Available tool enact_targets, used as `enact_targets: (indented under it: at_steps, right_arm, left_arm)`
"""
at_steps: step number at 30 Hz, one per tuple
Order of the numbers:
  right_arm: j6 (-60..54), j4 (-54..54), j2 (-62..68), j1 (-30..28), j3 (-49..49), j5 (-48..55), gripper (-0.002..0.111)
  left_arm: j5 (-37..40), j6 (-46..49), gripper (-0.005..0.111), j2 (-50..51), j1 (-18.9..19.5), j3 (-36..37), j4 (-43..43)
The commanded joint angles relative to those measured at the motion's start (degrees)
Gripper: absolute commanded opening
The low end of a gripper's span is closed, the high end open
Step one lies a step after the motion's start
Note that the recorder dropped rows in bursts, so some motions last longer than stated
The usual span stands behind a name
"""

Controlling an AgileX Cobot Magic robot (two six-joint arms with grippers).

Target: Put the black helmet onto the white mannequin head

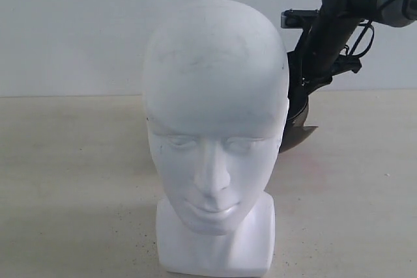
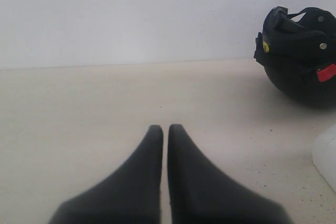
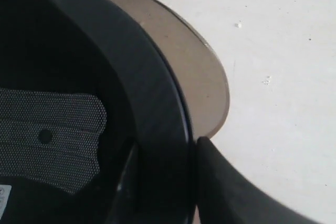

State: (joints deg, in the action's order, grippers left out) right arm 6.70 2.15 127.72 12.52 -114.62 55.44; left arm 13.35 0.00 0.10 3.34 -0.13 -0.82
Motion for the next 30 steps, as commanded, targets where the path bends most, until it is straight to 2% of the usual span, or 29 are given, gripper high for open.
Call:
enact_targets:
  at_steps: [1,4,13,18,24,30]
  right_arm:
    - [-1.4,-0.6,-0.2,0.0,-0.3,1.8,0.010]
    - [-0.2,-3.8,-0.2,0.0,-0.3,3.4,0.000]
    - [11.3,-16.9,-1.1,0.0,-0.3,14.0,0.000]
    - [12.7,-19.9,-3.5,0.0,0.7,14.5,0.000]
    - [17.6,-23.7,-11.4,0.0,11.3,14.5,0.000]
    - [22.4,-26.1,-23.3,0.0,28.0,14.5,0.000]
  left_arm:
    - [0.1,0.4,0.004,-0.1,-0.3,0.1,-0.1]
    - [0.1,0.4,0.004,-0.1,-0.3,0.1,-0.1]
    - [0.1,0.4,0.004,-0.1,-0.3,0.1,-0.1]
    - [0.1,0.4,0.004,-0.1,-0.3,0.1,-0.1]
    - [0.1,0.4,0.004,-0.1,-0.3,0.1,-0.1]
    - [0.1,0.4,0.004,-0.1,-0.3,0.1,-0.1]
